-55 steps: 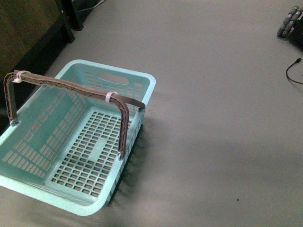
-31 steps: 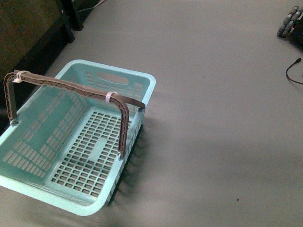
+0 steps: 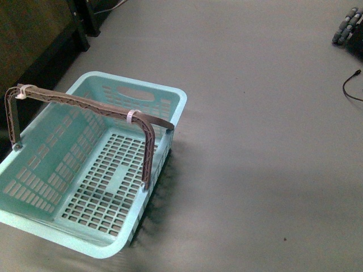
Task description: Pick lemon and mango into basket
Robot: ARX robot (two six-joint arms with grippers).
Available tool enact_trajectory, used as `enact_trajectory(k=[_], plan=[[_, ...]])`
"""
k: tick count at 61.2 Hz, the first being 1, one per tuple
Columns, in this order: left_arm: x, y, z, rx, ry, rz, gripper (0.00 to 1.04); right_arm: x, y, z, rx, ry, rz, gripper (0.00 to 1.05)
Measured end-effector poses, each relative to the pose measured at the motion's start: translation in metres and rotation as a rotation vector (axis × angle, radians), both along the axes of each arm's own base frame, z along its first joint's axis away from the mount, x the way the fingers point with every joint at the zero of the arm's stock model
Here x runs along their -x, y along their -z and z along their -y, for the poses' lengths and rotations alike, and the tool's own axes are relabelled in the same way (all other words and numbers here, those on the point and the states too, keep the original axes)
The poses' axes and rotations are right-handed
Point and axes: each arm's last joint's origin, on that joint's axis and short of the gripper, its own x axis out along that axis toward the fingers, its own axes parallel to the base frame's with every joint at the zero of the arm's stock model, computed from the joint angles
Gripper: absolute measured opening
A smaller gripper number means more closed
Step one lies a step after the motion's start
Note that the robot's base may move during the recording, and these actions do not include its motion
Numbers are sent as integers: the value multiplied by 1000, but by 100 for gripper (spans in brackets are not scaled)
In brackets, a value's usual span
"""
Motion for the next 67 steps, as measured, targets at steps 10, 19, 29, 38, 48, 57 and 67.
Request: enact_trajectory(k=[10,19,29,38,48,57,67], plan=[[-42,1,-13,147,-179,-38,98,0,0,0,0,0,0,96],[-86,27,-12,258,-281,-125,98,0,0,0,0,0,0,96],[-136,64,2,335,-396,-230,98,0,0,0,0,0,0,96],[-167,86,21,355,-425,-287,98,0,0,0,0,0,0,96],[-199,98,39,380,-437,-301,98,0,0,0,0,0,0,96],[-221,107,45,375,-450,-308,98,0,0,0,0,0,0,96],[-240,123,49,356,-462,-334,98,0,0,0,0,0,0,96]])
